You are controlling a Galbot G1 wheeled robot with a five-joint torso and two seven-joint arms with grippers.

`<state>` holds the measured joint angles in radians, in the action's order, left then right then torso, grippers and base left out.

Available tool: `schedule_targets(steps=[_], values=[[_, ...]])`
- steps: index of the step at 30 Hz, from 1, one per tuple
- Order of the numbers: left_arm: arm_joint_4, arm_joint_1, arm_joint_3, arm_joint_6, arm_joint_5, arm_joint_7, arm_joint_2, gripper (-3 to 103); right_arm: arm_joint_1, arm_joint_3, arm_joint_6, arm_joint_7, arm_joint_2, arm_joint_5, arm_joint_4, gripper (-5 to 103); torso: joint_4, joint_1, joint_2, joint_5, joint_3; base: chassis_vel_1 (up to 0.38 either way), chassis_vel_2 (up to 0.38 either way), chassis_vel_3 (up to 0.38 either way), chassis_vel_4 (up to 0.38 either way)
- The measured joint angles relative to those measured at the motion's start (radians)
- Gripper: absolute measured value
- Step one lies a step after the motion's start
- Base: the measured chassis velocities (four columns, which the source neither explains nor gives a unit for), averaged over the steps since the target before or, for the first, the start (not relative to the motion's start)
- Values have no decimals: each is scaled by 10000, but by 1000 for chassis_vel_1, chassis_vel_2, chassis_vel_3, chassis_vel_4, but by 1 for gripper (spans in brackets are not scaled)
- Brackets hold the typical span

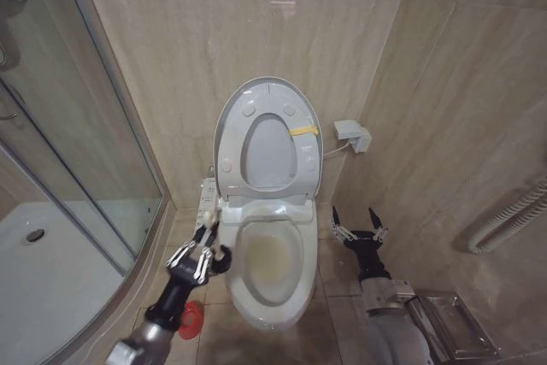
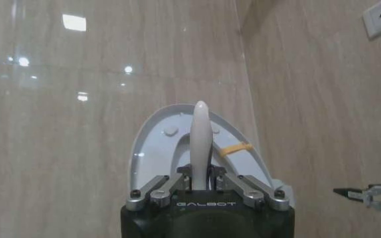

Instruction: Open the toilet lid, clean the toilet bowl with a toilet brush, close the toilet lid, and flush.

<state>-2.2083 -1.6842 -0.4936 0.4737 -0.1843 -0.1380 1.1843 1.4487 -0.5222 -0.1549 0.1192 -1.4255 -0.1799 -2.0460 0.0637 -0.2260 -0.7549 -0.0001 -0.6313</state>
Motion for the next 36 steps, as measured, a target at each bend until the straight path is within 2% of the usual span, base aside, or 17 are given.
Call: schedule_targets(steps=[3,7,14,19,23,31,36], values=[[-418,-837,-552,223,127,138,247,18,0,0,0,0,0,0,0,100,1,0,0,0,0,0,0,0,0],[-513,-1194,-981,354,148,377,456,18,0,0,0,0,0,0,0,100,2,0,0,0,0,0,0,0,0],[445,-1093,-1688,895,56,814,622,18,0,0,0,-1,0,0,0,100,0,0,0,0,-1,0,0,0,0],[1210,-580,-1433,956,-23,944,519,18,0,0,0,0,0,0,0,100,4,0,1,-1,-1,0,0,0,0],[1871,-173,-797,971,-139,1047,524,18,0,0,0,0,0,0,0,100,2,0,2,-1,-1,0,0,0,0],[2584,166,-129,1043,-111,1079,708,18,0,0,0,0,0,0,-1,100,1,0,1,0,-1,0,0,0,0],[3039,302,-30,1193,-45,1119,757,18,0,0,0,0,0,0,0,100,2,0,1,0,-1,0,0,0,0]])
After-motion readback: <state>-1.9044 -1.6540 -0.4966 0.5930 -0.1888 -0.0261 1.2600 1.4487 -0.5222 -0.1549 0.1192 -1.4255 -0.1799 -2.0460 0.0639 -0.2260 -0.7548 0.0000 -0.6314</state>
